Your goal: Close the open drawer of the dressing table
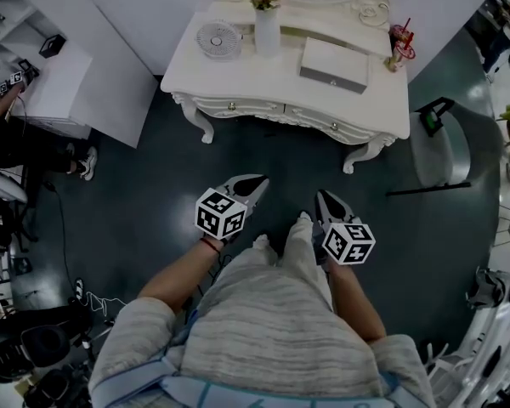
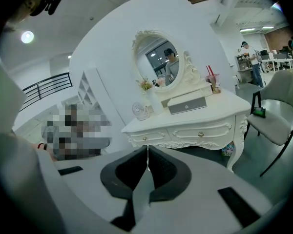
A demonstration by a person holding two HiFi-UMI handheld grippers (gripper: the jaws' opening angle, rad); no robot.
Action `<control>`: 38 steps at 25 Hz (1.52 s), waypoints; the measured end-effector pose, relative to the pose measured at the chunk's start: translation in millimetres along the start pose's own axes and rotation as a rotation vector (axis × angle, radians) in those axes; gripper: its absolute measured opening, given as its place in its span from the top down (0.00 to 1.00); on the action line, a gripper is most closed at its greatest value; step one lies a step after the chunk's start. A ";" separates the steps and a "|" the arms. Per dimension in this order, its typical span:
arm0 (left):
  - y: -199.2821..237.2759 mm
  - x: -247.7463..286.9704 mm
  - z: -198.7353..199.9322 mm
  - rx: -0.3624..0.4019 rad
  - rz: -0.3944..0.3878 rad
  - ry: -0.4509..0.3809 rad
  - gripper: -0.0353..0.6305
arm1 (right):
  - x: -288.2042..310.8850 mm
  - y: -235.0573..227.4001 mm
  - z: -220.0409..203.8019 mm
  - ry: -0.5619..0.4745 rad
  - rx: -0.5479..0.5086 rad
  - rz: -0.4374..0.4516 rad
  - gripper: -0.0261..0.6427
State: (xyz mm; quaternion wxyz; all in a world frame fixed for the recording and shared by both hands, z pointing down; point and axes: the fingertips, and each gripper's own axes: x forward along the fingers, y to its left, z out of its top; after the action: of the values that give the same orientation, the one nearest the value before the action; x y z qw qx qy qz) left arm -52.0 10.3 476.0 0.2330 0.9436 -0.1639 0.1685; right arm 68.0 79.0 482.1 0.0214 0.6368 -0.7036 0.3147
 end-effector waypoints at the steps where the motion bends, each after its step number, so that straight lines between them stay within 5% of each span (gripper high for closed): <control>1: -5.3 -4.0 2.1 0.003 -0.011 -0.010 0.93 | -2.4 3.0 1.9 -0.007 0.001 0.003 0.94; 14: -46.2 -57.8 15.0 -0.022 -0.062 -0.137 0.93 | -27.4 44.9 1.3 -0.020 0.010 0.074 0.94; 38: -58.9 -88.2 24.0 -0.110 -0.150 -0.248 0.93 | -38.3 97.9 29.9 -0.054 -0.089 0.183 0.95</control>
State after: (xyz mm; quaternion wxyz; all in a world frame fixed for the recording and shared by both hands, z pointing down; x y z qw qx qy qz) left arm -101.8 68.1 398.6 0.2741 0.9527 -0.1294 0.0238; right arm -2.8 97.8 400.9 0.0019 0.5765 -0.7724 0.2665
